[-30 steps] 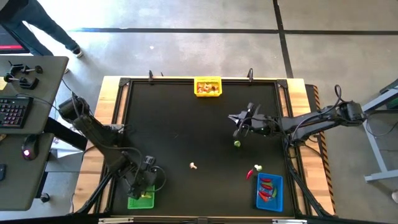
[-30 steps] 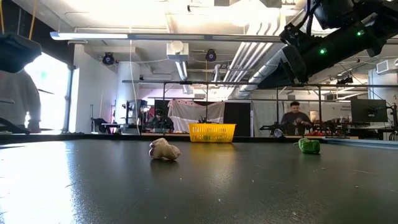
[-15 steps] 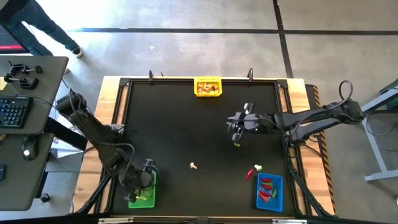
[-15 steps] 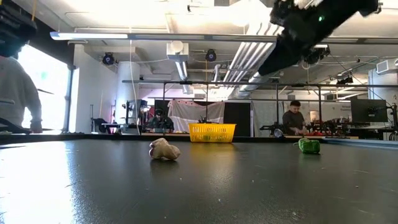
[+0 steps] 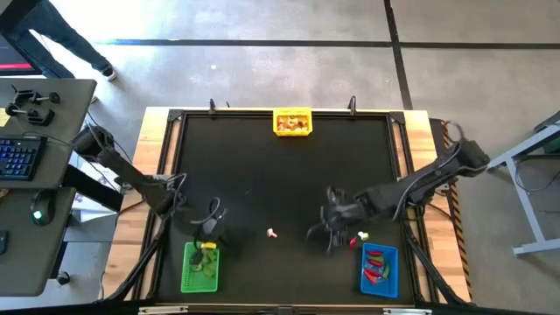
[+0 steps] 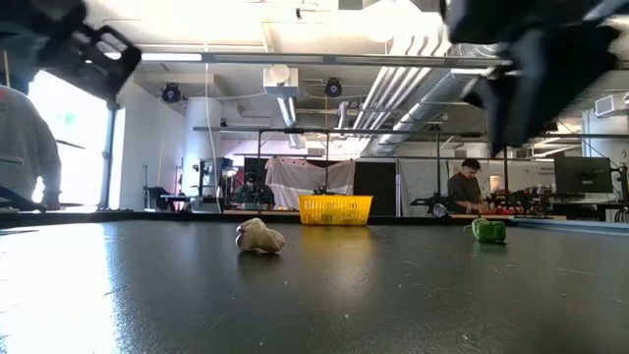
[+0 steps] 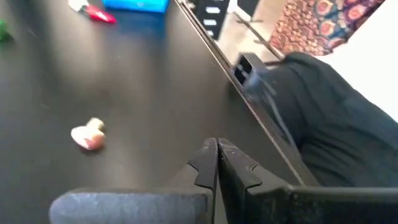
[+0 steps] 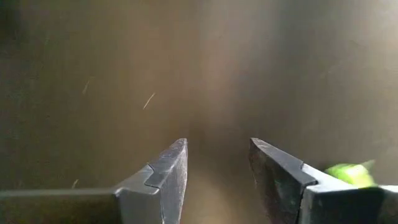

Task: Sort produce into baskets
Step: Put the red chili into the blue bin

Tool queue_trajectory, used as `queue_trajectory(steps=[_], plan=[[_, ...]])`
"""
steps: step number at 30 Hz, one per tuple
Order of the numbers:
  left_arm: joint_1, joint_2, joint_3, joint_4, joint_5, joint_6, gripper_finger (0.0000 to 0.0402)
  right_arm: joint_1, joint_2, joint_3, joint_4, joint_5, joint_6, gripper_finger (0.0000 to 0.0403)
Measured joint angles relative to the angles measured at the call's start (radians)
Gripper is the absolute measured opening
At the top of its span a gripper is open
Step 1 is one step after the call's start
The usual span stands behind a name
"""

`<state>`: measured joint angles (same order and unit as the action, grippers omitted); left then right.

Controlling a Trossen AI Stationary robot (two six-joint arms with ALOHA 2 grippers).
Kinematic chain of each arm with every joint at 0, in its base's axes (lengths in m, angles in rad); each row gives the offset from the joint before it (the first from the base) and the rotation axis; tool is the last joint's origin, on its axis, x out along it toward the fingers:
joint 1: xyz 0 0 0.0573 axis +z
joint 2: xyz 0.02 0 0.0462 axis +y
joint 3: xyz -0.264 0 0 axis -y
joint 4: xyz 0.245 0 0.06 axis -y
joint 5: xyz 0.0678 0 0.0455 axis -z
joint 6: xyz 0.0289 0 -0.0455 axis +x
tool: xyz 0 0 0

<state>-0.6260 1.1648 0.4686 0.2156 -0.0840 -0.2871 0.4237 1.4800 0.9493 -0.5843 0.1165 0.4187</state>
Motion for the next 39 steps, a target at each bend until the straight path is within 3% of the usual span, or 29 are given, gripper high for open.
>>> queue_trajectory(steps=[11,25,29,35,39], plan=[[0.132,0.011,0.001,0.093,-0.028,0.183,0.0000,0.206,0.237,0.122,-0.197,-0.122,0.122,0.0163],[0.210,0.089,0.001,0.129,0.017,0.203,0.0000,0.191,0.283,0.108,-0.314,-0.133,0.055,0.0150],[0.210,0.098,0.001,0.127,0.021,0.183,0.0000,0.169,0.282,0.132,-0.342,-0.190,0.193,0.0145],[0.210,0.098,0.001,0.128,0.012,0.192,0.0000,0.142,0.281,0.185,-0.411,-0.209,0.568,0.0153],[0.210,0.098,0.001,0.128,0.011,0.193,0.0000,0.117,0.283,0.180,-0.409,-0.245,0.713,0.0155]])
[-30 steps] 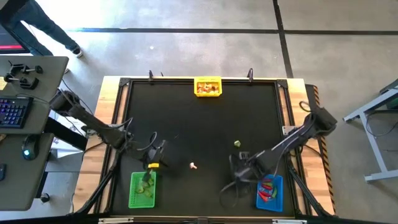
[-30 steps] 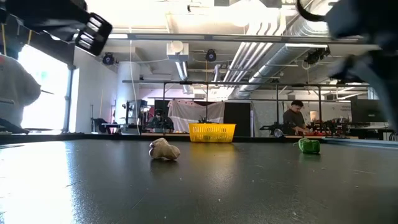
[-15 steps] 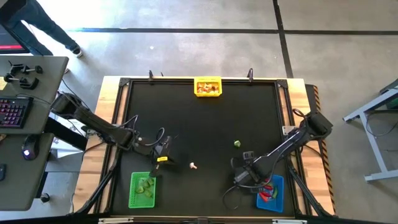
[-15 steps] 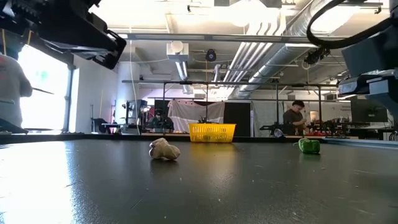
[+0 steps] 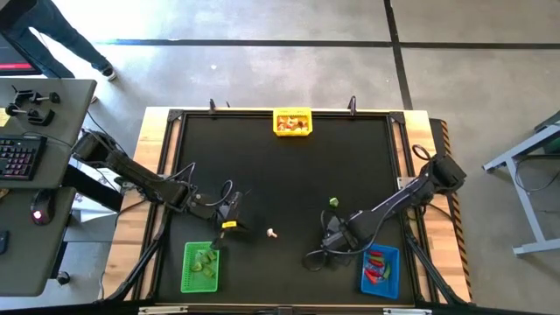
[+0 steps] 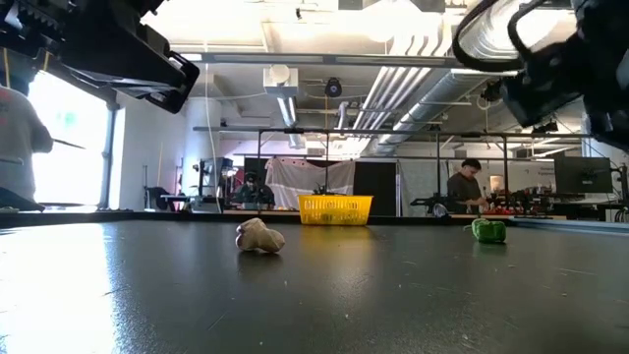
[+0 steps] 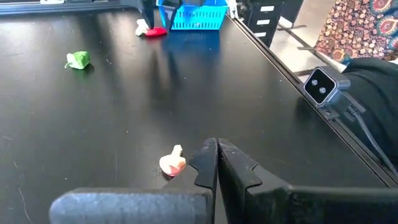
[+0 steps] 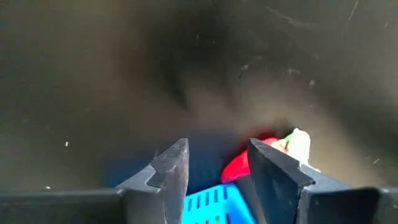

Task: Sort produce into baskets
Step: Put the red chili into the blue bin

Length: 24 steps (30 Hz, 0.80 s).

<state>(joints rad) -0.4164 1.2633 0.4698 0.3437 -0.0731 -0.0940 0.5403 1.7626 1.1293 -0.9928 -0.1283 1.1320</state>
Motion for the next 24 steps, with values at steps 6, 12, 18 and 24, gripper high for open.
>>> queue_trajectory(steps=[6,12,18,24], plan=[[0.000,0.000,0.000,-0.001,-0.002,0.002,0.0000,-0.058,0.011,-0.017,-0.010,-0.040,0.036,0.0156],[0.001,0.000,0.000,-0.003,-0.004,0.002,0.0000,-0.116,0.011,-0.022,-0.055,-0.084,-0.026,0.0156],[0.007,0.000,0.000,-0.005,-0.006,0.019,0.0000,-0.144,0.011,-0.066,-0.029,-0.119,-0.298,0.0156],[0.007,0.000,0.000,-0.004,-0.006,0.020,0.0000,-0.160,0.011,-0.107,-0.027,-0.168,-0.427,0.0156]])
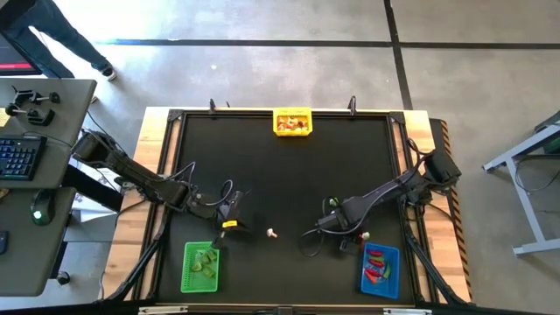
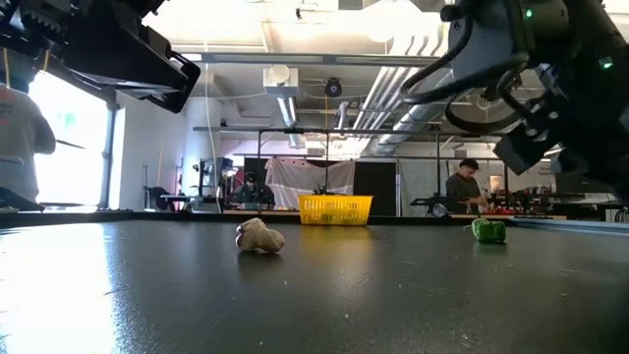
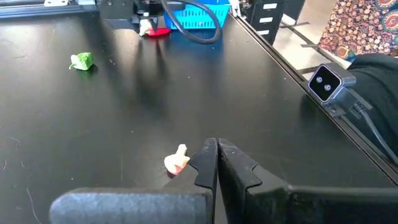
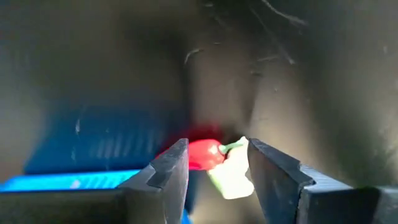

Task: Sort produce into baskets
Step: Put the red chili into the blue bin

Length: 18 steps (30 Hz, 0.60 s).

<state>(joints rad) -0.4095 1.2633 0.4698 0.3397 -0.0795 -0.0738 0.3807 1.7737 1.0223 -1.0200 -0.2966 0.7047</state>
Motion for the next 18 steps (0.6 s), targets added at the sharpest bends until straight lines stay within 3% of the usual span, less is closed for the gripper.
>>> queue_trajectory(steps=[9,18], plan=[[0.000,0.000,0.000,0.001,-0.006,0.000,0.0000,0.046,0.000,-0.003,-0.004,0.034,-0.481,0.0156],[0.000,0.000,0.000,0.001,-0.013,0.000,0.0000,0.117,0.000,-0.002,-0.043,0.103,-0.663,0.0156]])
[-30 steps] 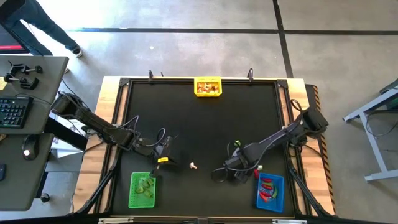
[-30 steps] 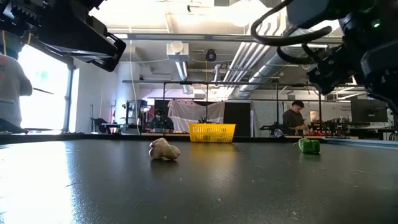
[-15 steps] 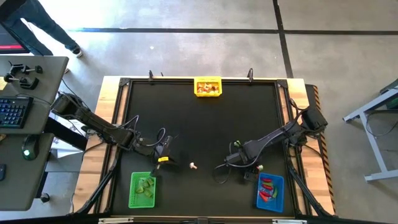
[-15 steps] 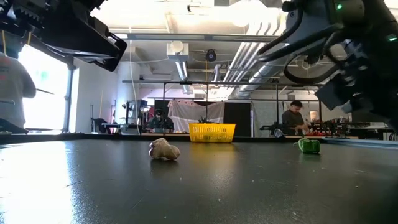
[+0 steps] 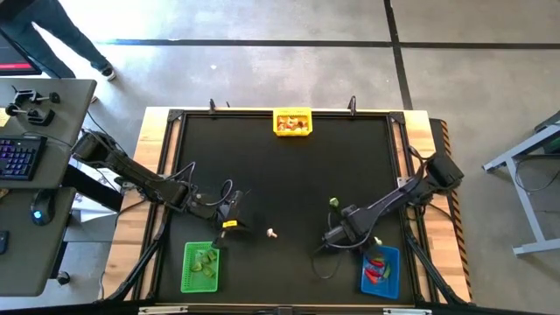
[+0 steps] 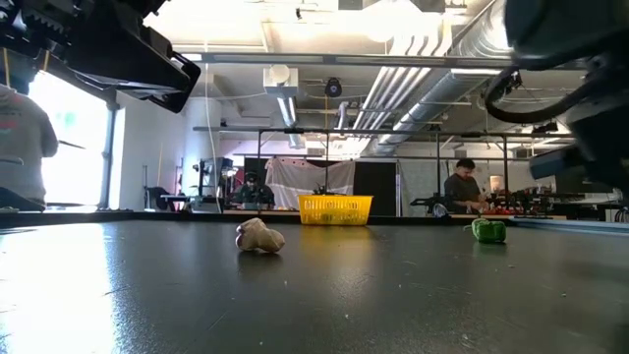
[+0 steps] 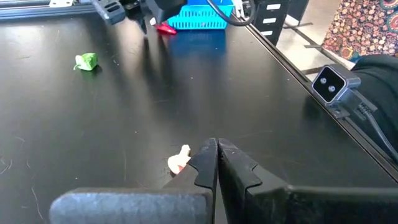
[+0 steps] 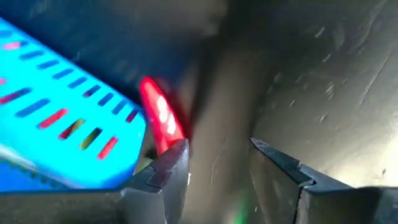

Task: Sort produce into baskets
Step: Put the red chili into the blue bin

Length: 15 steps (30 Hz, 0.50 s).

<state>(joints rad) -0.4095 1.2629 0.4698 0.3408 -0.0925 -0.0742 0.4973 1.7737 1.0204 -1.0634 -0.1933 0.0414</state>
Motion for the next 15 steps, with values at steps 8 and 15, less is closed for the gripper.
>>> queue_trajectory(steps=[8,15], plan=[[0.000,0.000,0.000,-0.002,-0.002,0.000,0.0000,0.027,0.000,0.013,-0.029,-0.051,-0.015,0.0156],[0.000,0.000,0.000,-0.007,-0.002,0.000,0.0000,0.027,0.000,0.014,-0.008,-0.101,0.005,0.0156]])
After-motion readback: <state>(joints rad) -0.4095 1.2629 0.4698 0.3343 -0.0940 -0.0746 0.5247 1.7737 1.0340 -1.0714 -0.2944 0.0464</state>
